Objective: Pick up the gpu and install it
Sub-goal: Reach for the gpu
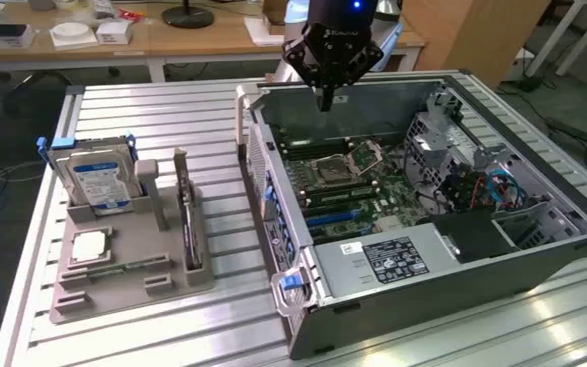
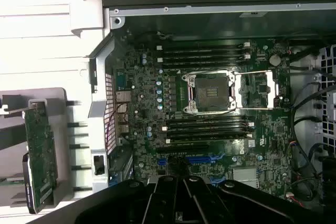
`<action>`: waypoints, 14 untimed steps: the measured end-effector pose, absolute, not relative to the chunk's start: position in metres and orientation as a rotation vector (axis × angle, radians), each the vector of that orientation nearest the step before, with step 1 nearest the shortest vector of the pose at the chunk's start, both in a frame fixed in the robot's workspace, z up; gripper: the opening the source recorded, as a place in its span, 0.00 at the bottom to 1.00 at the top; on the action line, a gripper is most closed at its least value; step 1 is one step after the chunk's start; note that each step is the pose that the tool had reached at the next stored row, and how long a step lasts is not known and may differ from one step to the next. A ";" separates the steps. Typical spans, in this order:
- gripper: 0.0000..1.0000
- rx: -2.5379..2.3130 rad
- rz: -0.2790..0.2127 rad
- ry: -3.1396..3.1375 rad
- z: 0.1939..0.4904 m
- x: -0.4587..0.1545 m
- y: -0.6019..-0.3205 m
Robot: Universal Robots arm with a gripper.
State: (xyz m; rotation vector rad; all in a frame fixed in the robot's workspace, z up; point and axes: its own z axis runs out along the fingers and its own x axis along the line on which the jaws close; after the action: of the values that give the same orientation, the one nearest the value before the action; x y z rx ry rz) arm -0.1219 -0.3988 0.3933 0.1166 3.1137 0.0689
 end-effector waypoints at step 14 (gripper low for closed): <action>0.10 0.117 0.069 3.114 0.393 -0.132 -0.399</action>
State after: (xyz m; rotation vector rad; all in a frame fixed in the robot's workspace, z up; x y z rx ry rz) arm -0.1318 -0.3988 0.3933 0.1167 3.1137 0.0688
